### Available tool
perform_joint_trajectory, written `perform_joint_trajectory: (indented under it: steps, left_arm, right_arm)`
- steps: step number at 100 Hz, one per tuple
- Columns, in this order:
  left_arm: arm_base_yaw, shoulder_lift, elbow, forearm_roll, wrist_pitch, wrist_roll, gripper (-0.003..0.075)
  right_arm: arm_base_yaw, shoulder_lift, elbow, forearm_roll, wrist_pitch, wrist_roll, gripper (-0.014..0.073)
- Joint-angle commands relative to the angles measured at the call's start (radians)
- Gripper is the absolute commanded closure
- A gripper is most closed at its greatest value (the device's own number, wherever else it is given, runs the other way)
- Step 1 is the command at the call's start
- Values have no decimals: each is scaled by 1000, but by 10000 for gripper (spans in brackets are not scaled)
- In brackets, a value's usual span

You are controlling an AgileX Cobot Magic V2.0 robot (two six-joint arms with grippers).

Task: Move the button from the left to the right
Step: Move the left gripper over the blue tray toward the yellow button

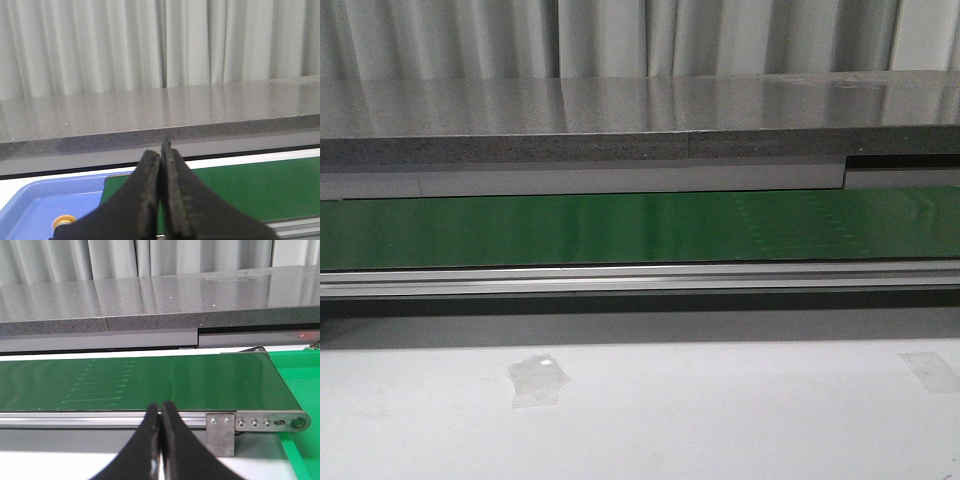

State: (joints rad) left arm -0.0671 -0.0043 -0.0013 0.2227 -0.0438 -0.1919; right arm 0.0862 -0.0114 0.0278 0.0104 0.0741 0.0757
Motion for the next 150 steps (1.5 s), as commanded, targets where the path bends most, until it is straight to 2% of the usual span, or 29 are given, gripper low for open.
perform_joint_trajectory:
  steps: [1, 47, 63, 93, 136, 150]
  left_arm:
    - [-5, -35, 45, -4, -79, -8, 740]
    - [-5, -35, 43, -2, -99, -8, 740]
    - [-5, -33, -27, -8, -59, -8, 740]
    - [-5, 88, -362, -17, 301, -13, 740]
    - [-5, 577, -920, 2, 921, -18, 740]
    - [-5, 718, -986, 11, 977, -18, 740]
  right_arm:
    - [1, -18, -15, -10, -81, 3, 662]
    - [1, -18, -15, -10, -81, 3, 662]
    - [1, -18, -15, -10, -81, 3, 662]
    - [1, -18, -15, -10, -81, 3, 662]
    - [1, -18, -15, -10, -81, 3, 662]
    - [1, -18, -15, -10, -81, 3, 662]
